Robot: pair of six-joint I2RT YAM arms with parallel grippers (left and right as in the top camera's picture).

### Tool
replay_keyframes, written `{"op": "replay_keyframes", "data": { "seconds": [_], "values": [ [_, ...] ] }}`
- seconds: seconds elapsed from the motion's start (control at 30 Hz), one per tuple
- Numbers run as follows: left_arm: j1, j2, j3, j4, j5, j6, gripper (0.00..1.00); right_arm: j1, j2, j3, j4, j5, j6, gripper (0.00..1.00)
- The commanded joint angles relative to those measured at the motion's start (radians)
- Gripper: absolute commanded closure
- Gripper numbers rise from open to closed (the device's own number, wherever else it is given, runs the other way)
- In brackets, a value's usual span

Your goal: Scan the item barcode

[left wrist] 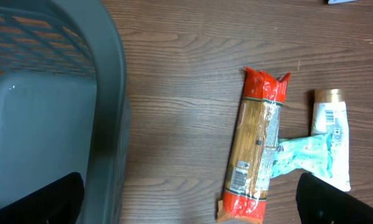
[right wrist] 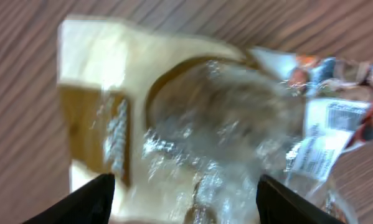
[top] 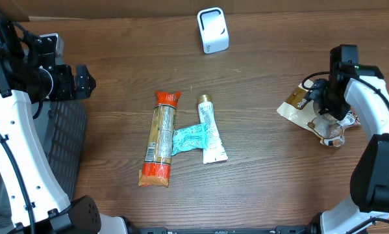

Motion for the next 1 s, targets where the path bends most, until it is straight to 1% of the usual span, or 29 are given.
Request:
{"op": "replay_keyframes", "data": {
  "seconds": [0.0,0.13,0.23,0.3,0.47,0.53,0.73,0.97],
  "values": [
    [-0.001,0.006,-0.003,0.002,0.016,0.022,0.00,-0.002,-0.008,-0.062,0.051,0.109,0.152,0.22],
    [-0.001,0.006,-0.003,0.002,0.016,0.022,0.00,-0.002,-0.008,-0.113,0.124,0.056,0.153,0.18],
    [-0.001,0.006,-0.003,0.002,0.016,0.022,0.01,0.000,-0.008,-0.148,0.198,-0.054,0.022,0.17],
    [-0.001,0.006,-0.003,0.002,0.016,0.022,0.00,0.001,-0.008,-0.177,0.239,-0.171,-0.121,0.16],
    [-0.001,0.006,-0.003,0.002,0.016,0.022,0.00,0.005,-0.007,-0.208,0.243,-0.296,-0.304,0.15],
    [-0.001,0.006,-0.003,0.002,0.016,0.022,0.00,0.014,-0.007,-0.209,0.224,-0.369,-0.417,0.15],
    [-0.001,0.006,-0.003,0.002,0.016,0.022,0.01,0.082,-0.006,-0.209,0.193,-0.391,-0.558,0.13],
    [-0.001,0.006,-0.003,0.002,0.016,0.022,0.00,0.244,-0.006,-0.209,0.174,-0.387,-0.703,0.12]
  ]
}}
